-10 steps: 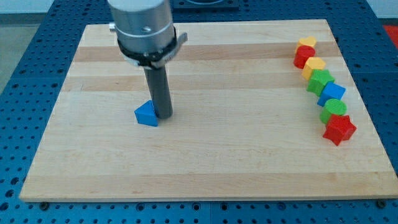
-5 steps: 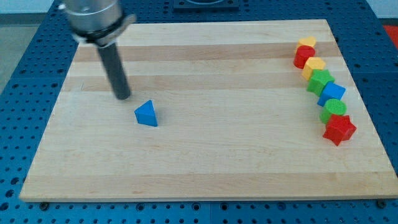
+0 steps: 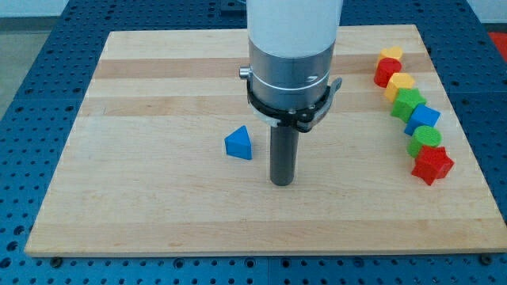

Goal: Move the blue triangle towards the bottom right side of the board

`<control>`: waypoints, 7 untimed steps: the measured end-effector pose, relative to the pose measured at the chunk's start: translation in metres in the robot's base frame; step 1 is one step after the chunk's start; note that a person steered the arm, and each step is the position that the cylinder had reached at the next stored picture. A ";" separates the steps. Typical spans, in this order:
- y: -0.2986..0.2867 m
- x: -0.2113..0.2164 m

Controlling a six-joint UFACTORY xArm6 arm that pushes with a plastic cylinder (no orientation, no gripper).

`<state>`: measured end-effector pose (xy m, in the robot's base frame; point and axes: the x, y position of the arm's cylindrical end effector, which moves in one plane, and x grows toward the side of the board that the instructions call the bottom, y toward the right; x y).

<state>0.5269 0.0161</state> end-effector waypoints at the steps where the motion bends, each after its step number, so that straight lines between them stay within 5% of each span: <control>1: -0.031 -0.016; 3: -0.083 -0.076; 5: -0.108 -0.083; 7: -0.099 -0.127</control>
<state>0.3995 -0.0831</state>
